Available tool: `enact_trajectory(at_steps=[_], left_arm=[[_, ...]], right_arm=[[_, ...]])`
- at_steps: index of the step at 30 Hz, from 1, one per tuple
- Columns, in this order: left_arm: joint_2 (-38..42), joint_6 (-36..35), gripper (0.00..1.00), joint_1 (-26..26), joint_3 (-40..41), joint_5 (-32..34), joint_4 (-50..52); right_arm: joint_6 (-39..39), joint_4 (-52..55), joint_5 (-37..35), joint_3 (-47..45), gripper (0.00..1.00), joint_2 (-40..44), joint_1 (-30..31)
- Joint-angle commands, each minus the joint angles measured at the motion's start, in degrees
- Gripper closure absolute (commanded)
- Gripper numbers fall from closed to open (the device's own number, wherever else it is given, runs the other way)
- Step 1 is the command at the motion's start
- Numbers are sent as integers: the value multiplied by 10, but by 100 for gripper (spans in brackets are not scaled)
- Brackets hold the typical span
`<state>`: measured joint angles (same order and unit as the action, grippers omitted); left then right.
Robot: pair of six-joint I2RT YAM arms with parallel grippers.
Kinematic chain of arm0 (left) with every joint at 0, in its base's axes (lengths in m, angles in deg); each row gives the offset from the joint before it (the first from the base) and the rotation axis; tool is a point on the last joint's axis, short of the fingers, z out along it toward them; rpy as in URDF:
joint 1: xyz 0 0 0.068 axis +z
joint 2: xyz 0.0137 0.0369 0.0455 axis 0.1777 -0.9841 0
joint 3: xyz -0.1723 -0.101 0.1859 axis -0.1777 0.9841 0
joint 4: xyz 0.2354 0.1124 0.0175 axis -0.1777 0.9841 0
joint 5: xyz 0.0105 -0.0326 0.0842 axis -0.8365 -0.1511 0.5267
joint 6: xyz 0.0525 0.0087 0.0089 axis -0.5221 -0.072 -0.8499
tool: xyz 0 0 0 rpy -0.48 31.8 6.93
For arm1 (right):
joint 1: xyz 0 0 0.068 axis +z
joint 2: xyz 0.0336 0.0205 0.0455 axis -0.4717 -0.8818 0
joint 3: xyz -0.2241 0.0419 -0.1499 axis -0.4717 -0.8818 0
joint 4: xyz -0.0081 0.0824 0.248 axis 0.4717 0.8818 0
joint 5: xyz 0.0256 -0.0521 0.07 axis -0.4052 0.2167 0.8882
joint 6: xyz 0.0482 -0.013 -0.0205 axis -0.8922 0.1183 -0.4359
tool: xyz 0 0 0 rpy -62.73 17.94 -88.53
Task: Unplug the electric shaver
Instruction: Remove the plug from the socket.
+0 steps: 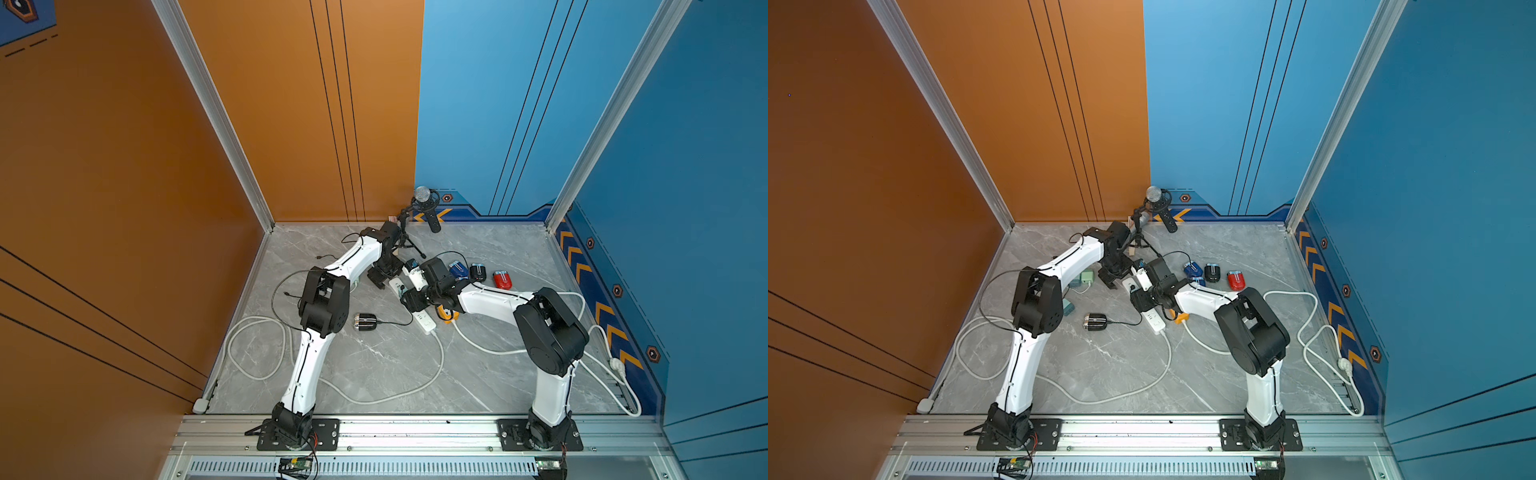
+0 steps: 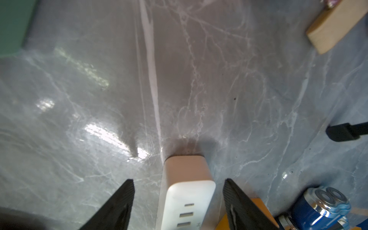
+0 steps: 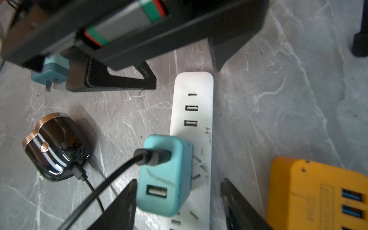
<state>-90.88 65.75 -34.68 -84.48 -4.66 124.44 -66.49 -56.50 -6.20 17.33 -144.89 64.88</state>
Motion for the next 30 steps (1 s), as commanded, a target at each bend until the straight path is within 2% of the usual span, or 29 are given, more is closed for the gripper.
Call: enact_trajectory(at_steps=[1,11,15,21,23,27,30], left_arm=[[-15,10,27,-6,-15,-12,23],[-20,11,27,-6,-14,-14,29],[-19,14,27,-6,-7,-16,29],[-9,24,29,-6,21,-23,29],[-7,25,31,-6,31,-23,29],[-12,31,35,-6,40,-29,28],[-16,32,43,-6,35,-28,29]], right_arm=[[10,-23,9,15,36,-14,3],[29,-26,27,21,58,-25,18],[41,-27,21,14,64,-20,27],[49,-29,-4,-1,67,-12,31],[51,-29,-10,-4,67,-11,49],[51,-37,-20,-10,69,-9,55],[51,-36,-32,-11,69,-8,60]])
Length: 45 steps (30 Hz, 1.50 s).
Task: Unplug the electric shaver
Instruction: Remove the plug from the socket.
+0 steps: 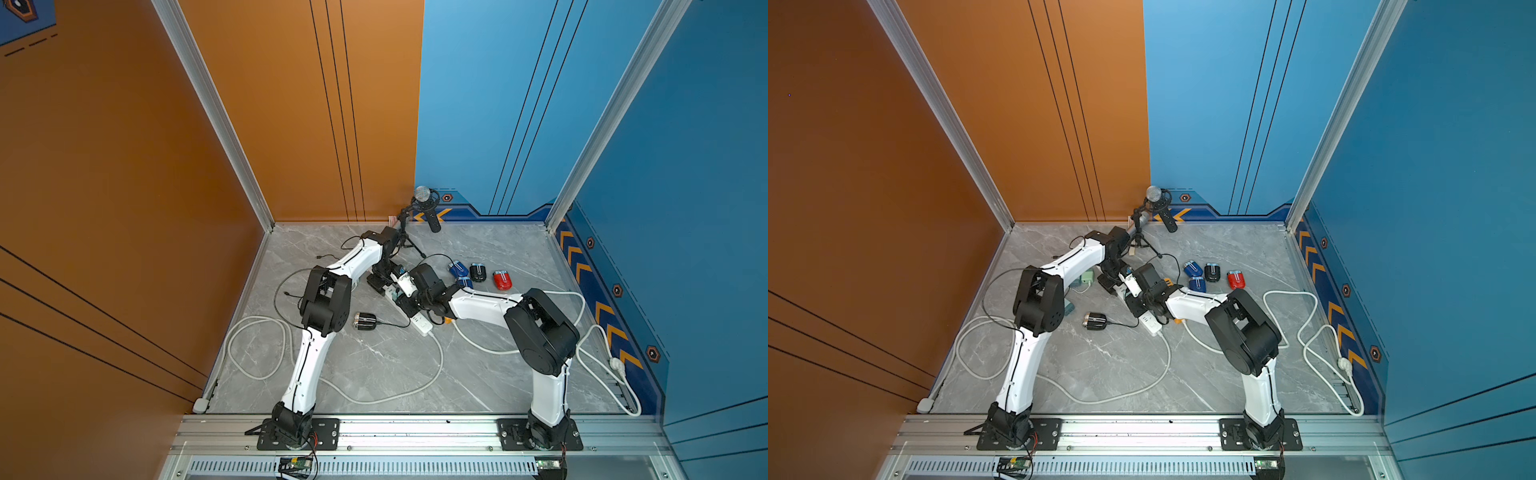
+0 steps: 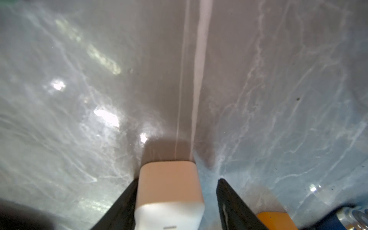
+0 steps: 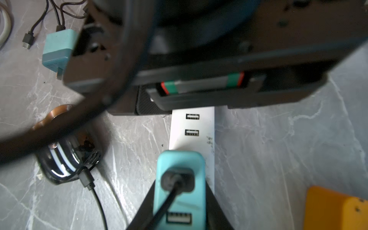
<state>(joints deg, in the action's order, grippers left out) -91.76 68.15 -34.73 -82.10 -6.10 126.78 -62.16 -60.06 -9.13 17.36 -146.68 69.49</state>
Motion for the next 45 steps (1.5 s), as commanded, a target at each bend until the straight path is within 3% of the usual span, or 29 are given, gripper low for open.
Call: enact_trajectory(at_steps=[1,11,17,25,29,33,36,40,45], left_arm=[[-9,6,45,-6,8,-13,5],[-12,5,65,-20,17,-8,5],[-18,1,67,-27,13,-3,5],[-21,-3,68,-38,15,6,5],[-22,-5,68,-39,17,7,5],[-21,-5,69,-41,18,7,5],[-25,-8,68,-41,16,4,4],[-24,-10,68,-42,16,8,4],[-24,-20,69,-43,7,13,4]], right_arm=[[8,-2,-8,-12,70,12,16],[-14,-21,-93,-10,77,49,29],[-19,-28,-118,-10,80,80,29],[-135,-5,-43,17,80,68,-7],[-95,-4,-52,10,80,75,-3],[47,23,-127,21,80,89,45],[88,19,-162,18,80,93,61],[38,27,-152,23,80,95,47],[-126,2,-21,9,79,96,-7]])
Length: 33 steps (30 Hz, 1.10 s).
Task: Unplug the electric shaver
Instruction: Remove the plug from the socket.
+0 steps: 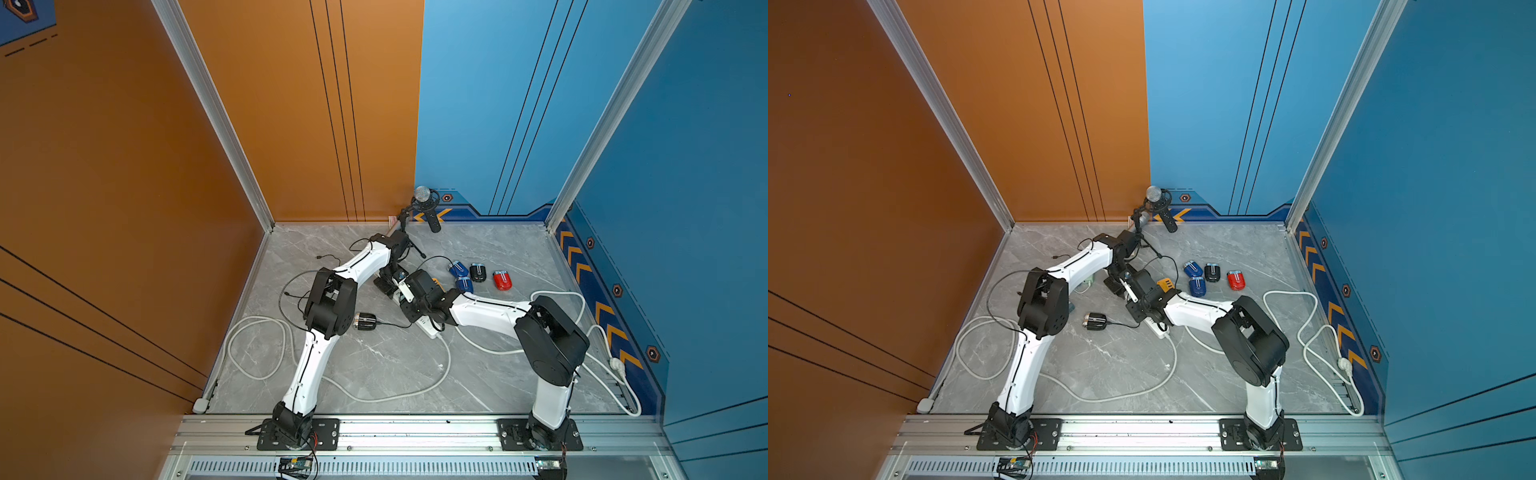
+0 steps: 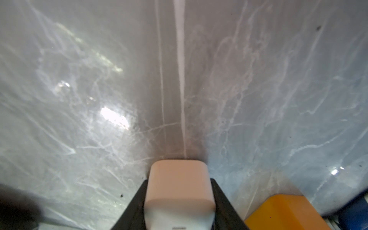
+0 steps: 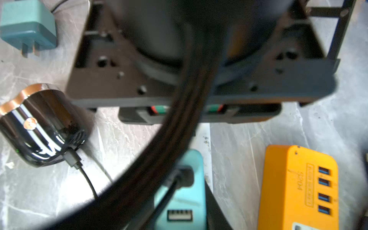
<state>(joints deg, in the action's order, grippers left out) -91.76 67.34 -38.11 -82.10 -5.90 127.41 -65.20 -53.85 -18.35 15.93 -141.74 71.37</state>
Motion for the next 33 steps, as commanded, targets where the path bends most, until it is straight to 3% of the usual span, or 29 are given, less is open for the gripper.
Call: enact_trajectory(at_steps=[1,7,12,18,22,26,33], left_arm=[[-24,-14,69,-10,4,14,-2],[-23,-17,69,-11,4,20,-3],[-29,-21,69,-9,3,13,-3],[-27,-22,69,-7,0,17,-2],[-26,-25,69,-8,0,18,-2],[-24,-26,70,-7,1,21,-3],[-34,-51,69,-6,-39,39,-4]], right_arm=[[-113,-68,90,21,79,47,-26],[-112,-52,109,41,78,39,-20],[33,-13,-24,44,80,50,33],[124,3,-138,53,80,42,67],[73,19,-88,58,80,46,49],[0,25,6,51,79,54,19],[35,50,76,-3,78,85,19]])
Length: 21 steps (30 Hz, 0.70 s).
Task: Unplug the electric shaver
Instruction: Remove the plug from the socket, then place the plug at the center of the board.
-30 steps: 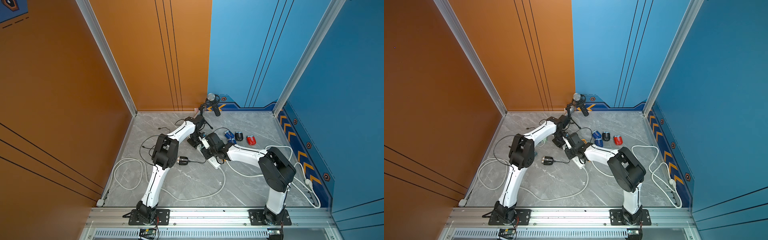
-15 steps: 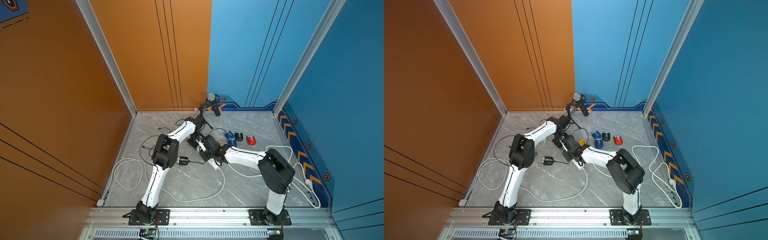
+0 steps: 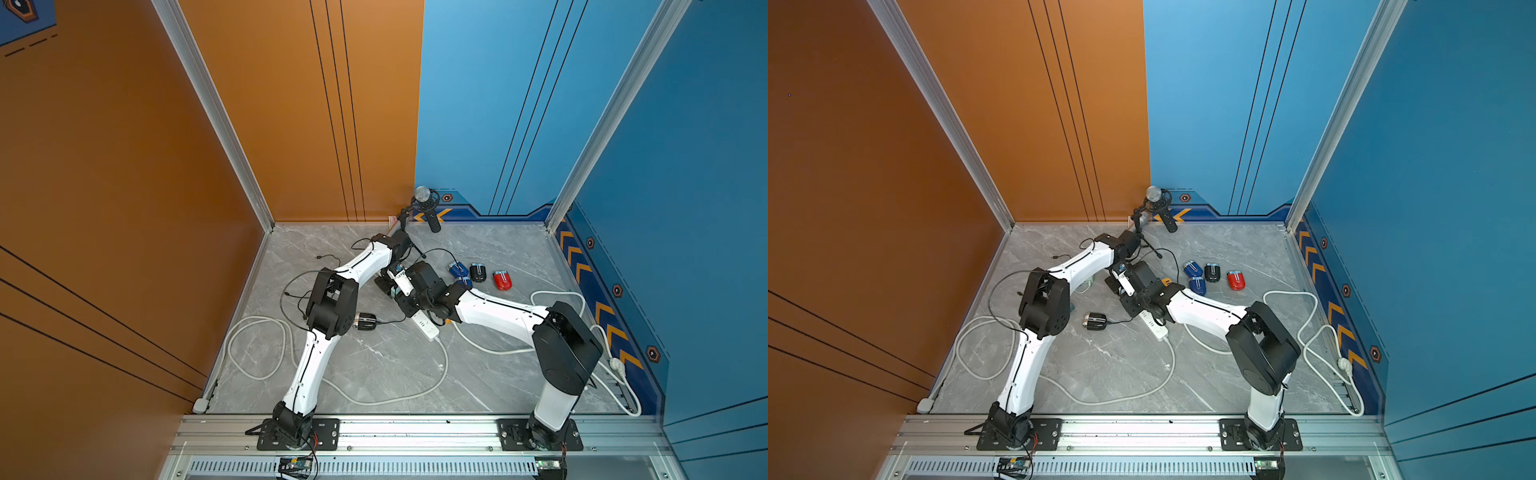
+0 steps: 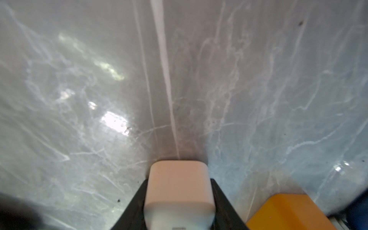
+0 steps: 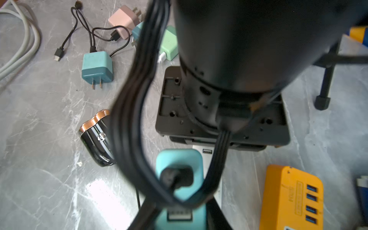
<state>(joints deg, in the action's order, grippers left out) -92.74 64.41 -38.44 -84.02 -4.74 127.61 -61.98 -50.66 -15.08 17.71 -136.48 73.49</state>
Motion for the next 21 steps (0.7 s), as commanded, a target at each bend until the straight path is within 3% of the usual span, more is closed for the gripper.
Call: enact_trajectory(at_steps=[1,8,15,21], left_arm=[[-28,-26,69,-2,-29,29,-6],[-34,-59,65,-5,-81,36,-6],[-30,-92,48,-14,-101,41,-6],[-6,-100,27,-21,-79,54,-6]], right_arm=[[9,24,42,-27,78,38,0],[34,73,32,-65,77,69,21],[44,85,4,-105,76,82,70],[23,93,-20,-129,75,81,89]])
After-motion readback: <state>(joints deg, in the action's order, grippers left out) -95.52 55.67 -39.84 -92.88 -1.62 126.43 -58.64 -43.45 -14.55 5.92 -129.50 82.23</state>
